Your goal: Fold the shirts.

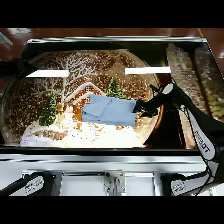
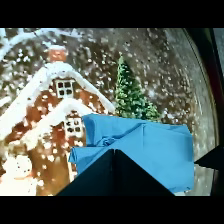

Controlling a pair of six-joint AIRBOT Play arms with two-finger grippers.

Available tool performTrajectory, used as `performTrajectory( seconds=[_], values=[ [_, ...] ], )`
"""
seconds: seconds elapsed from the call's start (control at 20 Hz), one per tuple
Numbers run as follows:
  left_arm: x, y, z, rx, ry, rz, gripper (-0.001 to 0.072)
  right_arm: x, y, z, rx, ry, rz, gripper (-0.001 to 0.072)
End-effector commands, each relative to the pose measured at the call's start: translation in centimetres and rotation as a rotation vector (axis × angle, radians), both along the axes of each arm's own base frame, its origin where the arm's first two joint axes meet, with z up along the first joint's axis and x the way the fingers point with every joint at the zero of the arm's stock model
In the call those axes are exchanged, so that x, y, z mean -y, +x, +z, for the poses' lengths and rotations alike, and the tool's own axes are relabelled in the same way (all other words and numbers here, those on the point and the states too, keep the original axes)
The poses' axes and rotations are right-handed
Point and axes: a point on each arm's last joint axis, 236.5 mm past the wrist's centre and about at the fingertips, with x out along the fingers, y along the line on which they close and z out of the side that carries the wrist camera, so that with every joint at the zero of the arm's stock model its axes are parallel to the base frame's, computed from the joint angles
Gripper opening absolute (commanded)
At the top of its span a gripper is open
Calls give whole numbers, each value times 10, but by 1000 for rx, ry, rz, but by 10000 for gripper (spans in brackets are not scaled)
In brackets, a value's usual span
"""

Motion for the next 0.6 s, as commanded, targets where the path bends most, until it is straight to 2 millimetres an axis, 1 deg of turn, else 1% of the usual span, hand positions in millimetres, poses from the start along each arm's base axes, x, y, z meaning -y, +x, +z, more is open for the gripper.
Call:
performTrajectory(
  seconds=[0.0, 0.05, 0.1, 0.15, 0.2, 0.25, 0.3, 0.35, 0.4, 0.45, 0.5, 0.55],
  values=[
    [21, -3, 0, 0, -2, -48, 42, -32, 16, -14, 17, 134, -55, 635],
    [26, -4, 0, 1, -2, -58, 42, -39, 19, -15, 9, 170, -75, 632],
    [30, -5, 1, 0, -4, -65, 42, -44, 21, -13, 8, 201, -84, 535],
    [33, -5, 1, -4, -9, -69, 42, -47, 23, -10, 28, 218, -69, 305],
    [35, -6, 1, -4, -9, -74, 42, -50, 26, -4, 57, 233, -40, 114],
    [38, -6, 1, -6, -11, -78, 43, -50, 31, 3, 96, 241, -1, 59],
    [39, -6, 1, -12, -21, -72, 43, -50, 37, 16, 146, 253, 55, 59],
    [41, -6, 1, -13, -26, -70, 42, -46, 47, 32, 190, 261, 84, 59],
    [44, -6, 2, -13, -32, -70, 42, -35, 62, 51, 239, 263, 86, 58],
    [46, -5, 3, -9, -38, -69, 42, -20, 79, 74, 292, 266, 74, 58],
    [49, -4, 5, -7, -48, -65, 43, 2, 98, 101, 353, 266, 48, 58],
    [53, -3, 6, -6, -54, -65, 43, 32, 115, 127, 405, 255, -6, 58]
  ],
)
